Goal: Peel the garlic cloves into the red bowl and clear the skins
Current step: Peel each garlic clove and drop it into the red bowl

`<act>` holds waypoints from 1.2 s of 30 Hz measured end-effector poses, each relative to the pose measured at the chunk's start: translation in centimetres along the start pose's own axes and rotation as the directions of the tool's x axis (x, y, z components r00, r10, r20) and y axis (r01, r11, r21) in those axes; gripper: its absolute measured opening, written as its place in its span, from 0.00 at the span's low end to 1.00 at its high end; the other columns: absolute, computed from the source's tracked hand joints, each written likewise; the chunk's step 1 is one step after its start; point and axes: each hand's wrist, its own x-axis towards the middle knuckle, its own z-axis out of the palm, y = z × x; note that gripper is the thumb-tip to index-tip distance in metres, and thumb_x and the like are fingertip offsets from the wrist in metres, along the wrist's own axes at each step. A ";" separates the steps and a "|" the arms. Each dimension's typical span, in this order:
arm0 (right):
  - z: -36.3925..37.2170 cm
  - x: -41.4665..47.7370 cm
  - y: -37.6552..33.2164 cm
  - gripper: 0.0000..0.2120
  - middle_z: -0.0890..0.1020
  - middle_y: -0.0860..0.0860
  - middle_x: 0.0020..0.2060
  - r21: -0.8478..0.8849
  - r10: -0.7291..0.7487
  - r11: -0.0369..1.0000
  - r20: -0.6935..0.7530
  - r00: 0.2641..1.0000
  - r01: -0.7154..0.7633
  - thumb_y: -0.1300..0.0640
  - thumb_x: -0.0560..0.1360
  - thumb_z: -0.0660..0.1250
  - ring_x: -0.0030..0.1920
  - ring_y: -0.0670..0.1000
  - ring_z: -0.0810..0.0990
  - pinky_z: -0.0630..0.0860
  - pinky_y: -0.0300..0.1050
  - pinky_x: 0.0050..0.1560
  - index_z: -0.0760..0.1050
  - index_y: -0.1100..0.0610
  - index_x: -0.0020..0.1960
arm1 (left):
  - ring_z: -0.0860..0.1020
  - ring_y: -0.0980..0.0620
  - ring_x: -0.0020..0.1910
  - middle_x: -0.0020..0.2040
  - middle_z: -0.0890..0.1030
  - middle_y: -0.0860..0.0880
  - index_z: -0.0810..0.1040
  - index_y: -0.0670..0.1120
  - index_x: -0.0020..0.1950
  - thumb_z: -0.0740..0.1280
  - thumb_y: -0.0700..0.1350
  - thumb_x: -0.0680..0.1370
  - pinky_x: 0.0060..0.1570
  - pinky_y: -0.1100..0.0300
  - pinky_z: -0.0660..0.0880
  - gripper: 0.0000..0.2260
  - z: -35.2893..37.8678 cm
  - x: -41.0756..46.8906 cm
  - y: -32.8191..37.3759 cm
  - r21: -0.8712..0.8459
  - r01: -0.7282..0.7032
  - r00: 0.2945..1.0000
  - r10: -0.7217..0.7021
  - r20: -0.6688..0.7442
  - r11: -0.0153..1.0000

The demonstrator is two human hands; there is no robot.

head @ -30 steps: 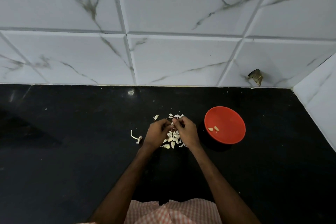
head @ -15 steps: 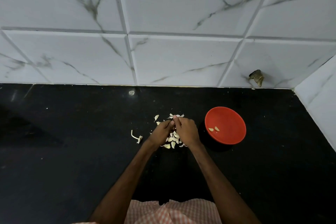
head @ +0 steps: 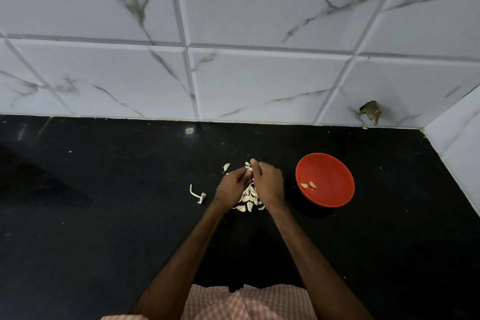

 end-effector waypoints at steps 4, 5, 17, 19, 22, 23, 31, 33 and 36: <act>-0.2 -0.1 0.0 0.19 0.78 0.52 0.29 -0.019 -0.115 0.993 -0.057 0.992 0.114 0.50 0.84 0.62 0.30 0.50 0.77 0.72 0.52 0.34 0.76 0.60 0.39 | 0.73 0.62 0.30 0.30 0.77 0.57 0.77 0.45 0.43 0.55 0.44 0.87 0.34 0.69 0.70 0.16 0.3 -0.3 0.4 -0.389 0.146 0.989 -0.121 0.087 0.910; -0.3 0.0 0.1 0.20 0.77 0.51 0.28 0.098 -0.061 0.993 -0.043 0.997 0.065 0.50 0.84 0.62 0.29 0.48 0.76 0.72 0.51 0.33 0.75 0.60 0.37 | 0.72 0.63 0.27 0.28 0.76 0.58 0.75 0.44 0.42 0.55 0.45 0.87 0.30 0.71 0.68 0.17 0.1 -0.3 0.4 -0.425 0.163 0.986 -0.131 0.103 0.891; -1.1 0.9 1.3 0.08 0.87 0.48 0.44 0.442 -0.009 0.896 0.129 0.992 -0.049 0.51 0.81 0.66 0.45 0.47 0.85 0.78 0.41 0.42 0.84 0.51 0.49 | 0.65 0.61 0.27 0.29 0.69 0.55 0.74 0.46 0.38 0.62 0.46 0.85 0.31 0.64 0.63 0.15 -0.2 0.2 0.1 -0.148 0.014 1.000 -0.015 -0.002 0.989; -1.0 0.7 1.2 0.10 0.87 0.51 0.43 0.506 -0.016 0.860 0.156 0.988 -0.067 0.51 0.81 0.67 0.42 0.48 0.85 0.79 0.39 0.41 0.85 0.54 0.48 | 0.64 0.61 0.25 0.28 0.67 0.57 0.72 0.46 0.38 0.59 0.46 0.85 0.29 0.67 0.61 0.16 0.0 0.0 0.6 -0.213 0.045 0.998 -0.036 0.046 0.976; -1.4 0.5 1.2 0.08 0.87 0.55 0.44 0.586 -0.027 0.804 0.208 0.978 -0.103 0.53 0.80 0.68 0.43 0.47 0.85 0.80 0.37 0.43 0.85 0.54 0.49 | 0.65 0.62 0.25 0.28 0.68 0.56 0.69 0.47 0.38 0.57 0.50 0.86 0.27 0.66 0.58 0.17 -0.4 -0.2 1.0 -0.385 0.186 0.981 -0.148 0.127 0.904; -1.4 0.4 1.3 0.07 0.86 0.57 0.45 0.590 -0.042 0.802 0.215 0.976 -0.095 0.55 0.80 0.68 0.44 0.47 0.85 0.80 0.39 0.45 0.85 0.54 0.49 | 0.64 0.62 0.25 0.29 0.67 0.56 0.69 0.48 0.38 0.56 0.52 0.86 0.26 0.66 0.56 0.17 -0.6 -0.2 1.0 -0.414 0.236 0.970 -0.183 0.163 0.879; -0.6 0.8 -0.1 0.12 0.85 0.50 0.39 0.403 -0.009 0.915 0.014 1.000 0.003 0.57 0.82 0.66 0.36 0.45 0.82 0.80 0.43 0.42 0.85 0.57 0.44 | 0.74 0.61 0.32 0.31 0.75 0.56 0.71 0.41 0.40 0.56 0.42 0.86 0.37 0.69 0.71 0.16 0.3 -0.2 1.4 -0.415 0.106 0.994 -0.081 0.076 0.904; -0.5 1.1 -0.5 0.15 0.85 0.54 0.37 0.444 0.081 0.892 0.030 0.996 -0.086 0.55 0.82 0.65 0.31 0.47 0.80 0.78 0.46 0.36 0.84 0.53 0.39 | 0.72 0.63 0.32 0.34 0.73 0.52 0.72 0.42 0.38 0.57 0.40 0.86 0.40 0.68 0.69 0.16 0.5 -0.2 1.3 -0.324 0.042 0.998 -0.027 0.050 0.945; -0.5 1.1 -0.2 0.17 0.85 0.55 0.35 0.464 0.101 0.878 0.061 0.993 -0.118 0.52 0.83 0.64 0.29 0.49 0.79 0.76 0.44 0.30 0.84 0.48 0.38 | 0.71 0.64 0.28 0.32 0.73 0.56 0.73 0.48 0.37 0.60 0.42 0.85 0.34 0.70 0.66 0.17 0.4 0.2 0.7 -0.138 -0.034 0.999 0.038 0.026 0.990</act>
